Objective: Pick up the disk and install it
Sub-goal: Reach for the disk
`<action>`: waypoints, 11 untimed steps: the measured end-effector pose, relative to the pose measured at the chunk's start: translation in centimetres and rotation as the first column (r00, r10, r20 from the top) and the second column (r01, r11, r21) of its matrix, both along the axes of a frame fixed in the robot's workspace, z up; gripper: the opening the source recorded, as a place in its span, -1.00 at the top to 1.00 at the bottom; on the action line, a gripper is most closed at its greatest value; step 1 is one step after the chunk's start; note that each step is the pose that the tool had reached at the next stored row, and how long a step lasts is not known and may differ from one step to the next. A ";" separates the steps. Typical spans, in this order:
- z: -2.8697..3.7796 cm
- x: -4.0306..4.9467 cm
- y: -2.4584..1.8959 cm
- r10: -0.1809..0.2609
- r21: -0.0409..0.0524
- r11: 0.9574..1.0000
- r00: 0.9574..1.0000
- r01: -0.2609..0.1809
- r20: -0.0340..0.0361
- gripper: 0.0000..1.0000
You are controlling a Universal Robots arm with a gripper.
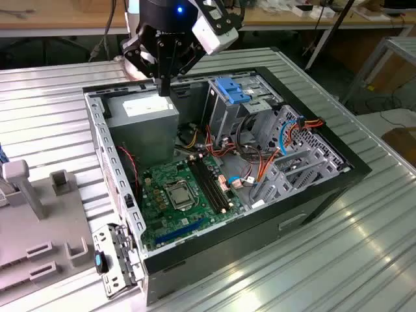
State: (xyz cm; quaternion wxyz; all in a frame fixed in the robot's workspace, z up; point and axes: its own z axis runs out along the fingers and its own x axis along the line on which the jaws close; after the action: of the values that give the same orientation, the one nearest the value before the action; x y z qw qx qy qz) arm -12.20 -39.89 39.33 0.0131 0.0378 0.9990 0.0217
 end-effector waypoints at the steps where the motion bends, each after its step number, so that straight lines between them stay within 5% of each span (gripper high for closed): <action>1: 0.00 -0.08 0.00 0.000 0.000 1.000 1.000 0.000 0.000 0.79; 11: 0.00 -0.87 0.00 0.000 0.000 1.000 1.000 0.000 0.000 0.79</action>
State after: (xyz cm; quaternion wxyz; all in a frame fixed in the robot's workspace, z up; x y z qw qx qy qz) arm -13.06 -39.89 39.33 0.0131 0.0379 0.9990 0.0217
